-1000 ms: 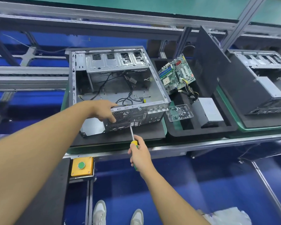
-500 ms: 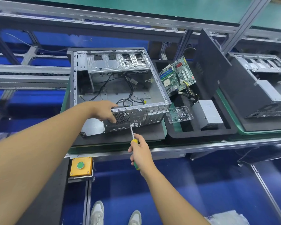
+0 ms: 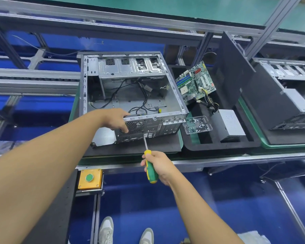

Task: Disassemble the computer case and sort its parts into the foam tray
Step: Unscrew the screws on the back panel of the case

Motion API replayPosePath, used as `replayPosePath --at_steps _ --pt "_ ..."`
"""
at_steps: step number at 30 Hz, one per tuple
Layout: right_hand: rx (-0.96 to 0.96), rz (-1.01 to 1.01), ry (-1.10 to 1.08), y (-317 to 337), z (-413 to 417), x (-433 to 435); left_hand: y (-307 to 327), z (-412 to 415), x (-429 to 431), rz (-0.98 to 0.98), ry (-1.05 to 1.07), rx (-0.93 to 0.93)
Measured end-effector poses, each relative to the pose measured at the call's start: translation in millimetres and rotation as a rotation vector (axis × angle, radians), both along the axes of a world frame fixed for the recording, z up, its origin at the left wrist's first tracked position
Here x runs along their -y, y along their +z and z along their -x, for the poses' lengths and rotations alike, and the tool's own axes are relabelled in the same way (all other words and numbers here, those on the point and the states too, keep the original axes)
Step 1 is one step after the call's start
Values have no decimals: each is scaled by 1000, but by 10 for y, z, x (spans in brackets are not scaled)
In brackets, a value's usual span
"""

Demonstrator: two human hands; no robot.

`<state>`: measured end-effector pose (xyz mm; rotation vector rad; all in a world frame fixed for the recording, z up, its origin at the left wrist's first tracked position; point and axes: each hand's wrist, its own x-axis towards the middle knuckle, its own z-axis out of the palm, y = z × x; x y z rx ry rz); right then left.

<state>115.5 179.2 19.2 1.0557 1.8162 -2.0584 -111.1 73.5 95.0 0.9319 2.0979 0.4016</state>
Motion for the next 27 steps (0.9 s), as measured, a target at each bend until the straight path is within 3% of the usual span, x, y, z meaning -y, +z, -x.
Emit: replayPosePath --at_steps 3,5,9,13,15,21,25,27 --pt "27 -406 15 -138 -74 19 -1 -5 2 -4 16 22" --pt "42 -462 13 -175 -65 48 -4 -10 -2 -4 20 27" --pt "105 -185 -9 -78 5 39 -8 -3 -6 -10 25 43" --pt "130 343 -59 66 18 -112 -19 3 -14 -6 54 77" --pt "98 354 -34 65 2 -134 -16 17 -17 5 79 113" --pt "73 -235 -6 -52 -87 2 18 20 -43 61 130 142" --pt "141 -776 131 -132 -93 107 35 1 -38 63 135 146" --pt "112 -644 70 -137 -69 128 36 1 -41 67 135 148"
